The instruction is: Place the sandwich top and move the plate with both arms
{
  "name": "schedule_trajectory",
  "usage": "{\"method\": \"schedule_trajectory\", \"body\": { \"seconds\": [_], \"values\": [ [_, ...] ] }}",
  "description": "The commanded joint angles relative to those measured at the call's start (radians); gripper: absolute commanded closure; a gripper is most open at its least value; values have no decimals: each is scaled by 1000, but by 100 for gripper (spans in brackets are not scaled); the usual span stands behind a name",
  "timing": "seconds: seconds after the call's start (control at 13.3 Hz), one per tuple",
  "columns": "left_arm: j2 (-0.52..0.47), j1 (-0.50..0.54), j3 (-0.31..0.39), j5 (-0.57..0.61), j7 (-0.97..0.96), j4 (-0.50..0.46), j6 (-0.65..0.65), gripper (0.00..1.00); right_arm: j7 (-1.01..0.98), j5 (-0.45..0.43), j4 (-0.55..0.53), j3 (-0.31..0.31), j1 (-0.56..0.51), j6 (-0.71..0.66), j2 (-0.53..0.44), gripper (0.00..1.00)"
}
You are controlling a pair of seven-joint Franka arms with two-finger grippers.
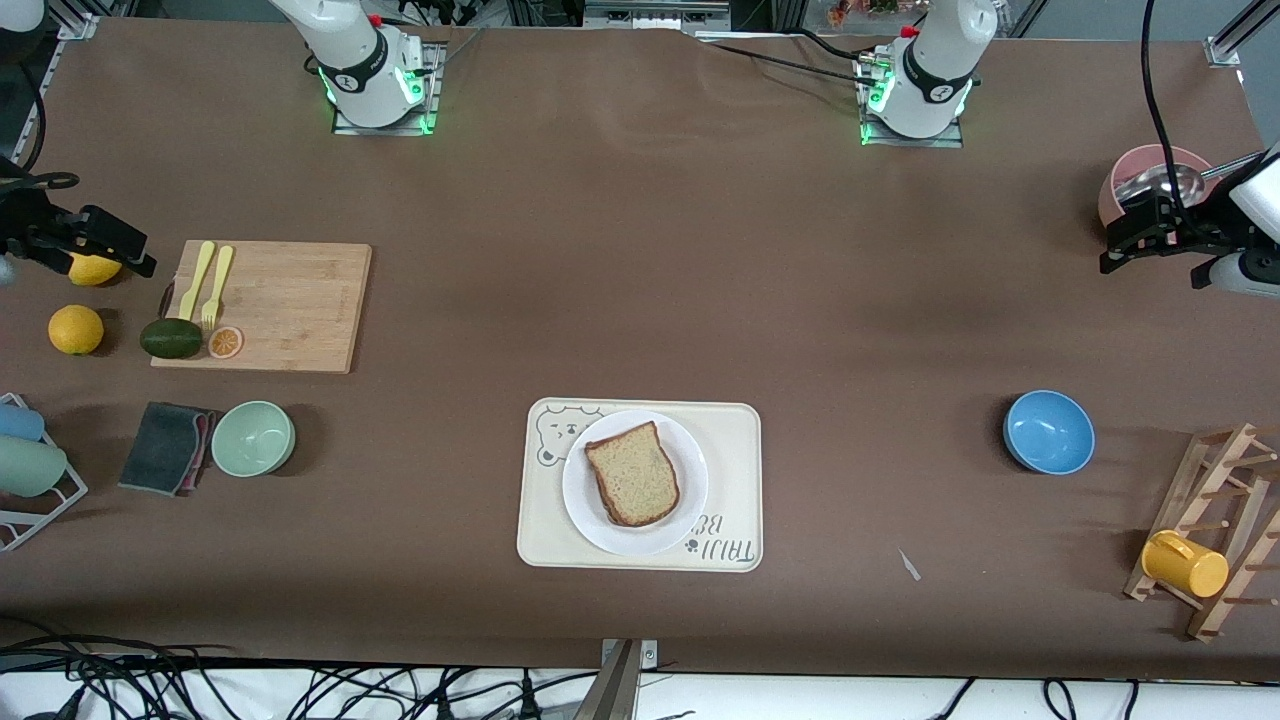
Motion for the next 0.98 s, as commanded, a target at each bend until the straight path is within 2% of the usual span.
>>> {"method": "schedule_trajectory", "body": {
  "seconds": [0.0,0.9],
  "values": [
    [13,-13,10,33,-13,25,-25,0,-12,14,11,6,1,-10,-1,0],
    [39,-32,4,24,-70,31,-24,0,-11,14,12,6,1,-11,-1,0]
  ]
}}
